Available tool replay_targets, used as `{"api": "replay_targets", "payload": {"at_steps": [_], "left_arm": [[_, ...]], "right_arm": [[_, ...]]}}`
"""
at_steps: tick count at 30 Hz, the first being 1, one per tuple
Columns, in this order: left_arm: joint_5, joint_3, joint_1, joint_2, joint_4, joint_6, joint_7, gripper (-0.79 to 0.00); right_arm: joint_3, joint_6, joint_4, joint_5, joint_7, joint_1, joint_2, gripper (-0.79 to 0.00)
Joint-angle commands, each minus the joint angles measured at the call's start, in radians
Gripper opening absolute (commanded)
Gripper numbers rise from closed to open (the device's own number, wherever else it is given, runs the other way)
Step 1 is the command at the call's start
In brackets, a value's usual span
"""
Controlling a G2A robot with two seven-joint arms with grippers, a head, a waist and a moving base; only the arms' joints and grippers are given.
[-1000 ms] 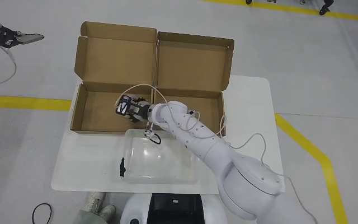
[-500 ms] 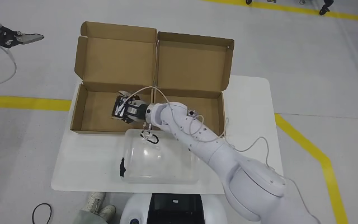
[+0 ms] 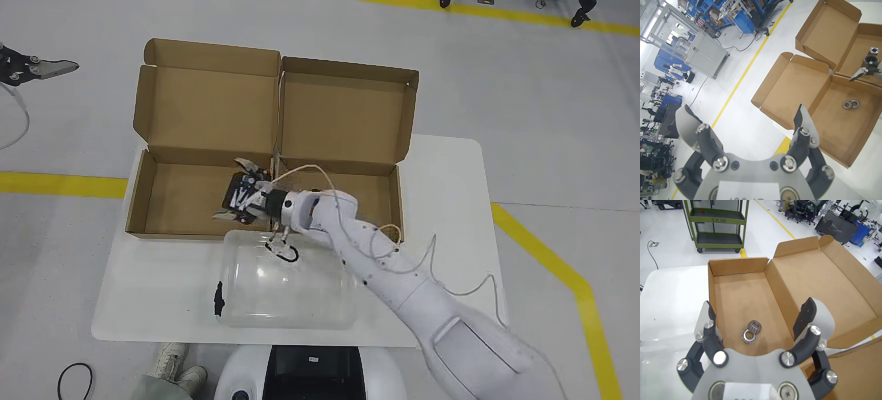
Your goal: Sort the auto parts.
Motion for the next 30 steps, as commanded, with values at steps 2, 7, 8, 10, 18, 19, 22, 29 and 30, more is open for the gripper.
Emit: {"api": "replay_targets", "payload": {"at_steps": [2, 7, 8, 10, 18, 19, 22, 29, 30], "left_arm": [[0.000, 0.000, 0.000, 0.000, 0.000, 0.000, 0.000, 0.000], [0.000, 0.000, 0.000, 0.000, 0.000, 0.000, 0.000, 0.000], [0.000, 0.000, 0.000, 0.000, 0.000, 0.000, 0.000, 0.000], [0.000, 0.000, 0.000, 0.000, 0.000, 0.000, 0.000, 0.000], [0.000, 0.000, 0.000, 0.000, 0.000, 0.000, 0.000, 0.000], [0.000, 0.000, 0.000, 0.000, 0.000, 0.000, 0.000, 0.000], [0.000, 0.000, 0.000, 0.000, 0.000, 0.000, 0.000, 0.000], [0.000, 0.000, 0.000, 0.000, 0.000, 0.000, 0.000, 0.000], [0.000, 0.000, 0.000, 0.000, 0.000, 0.000, 0.000, 0.000]], "right_arm": [[0.064, -0.011, -0.115, -0.034, 0.037, -0.070, 0.039, 0.000], [0.174, -0.032, -0.322, -0.090, 0.100, -0.212, 0.098, 0.000], [0.196, -0.038, -0.362, -0.100, 0.110, -0.241, 0.108, 0.000], [0.241, -0.043, -0.438, -0.117, 0.125, -0.304, 0.128, 0.000], [0.415, -0.051, -0.701, -0.172, 0.130, -0.545, 0.192, 0.000], [0.434, -0.051, -0.725, -0.175, 0.127, -0.571, 0.198, 0.000], [0.480, -0.042, -0.786, -0.181, 0.109, -0.647, 0.212, 0.000], [0.577, -0.018, -0.909, -0.210, 0.033, -0.802, 0.243, 0.000], [0.587, -0.018, -0.930, -0.216, 0.027, -0.823, 0.247, 0.000]]}}
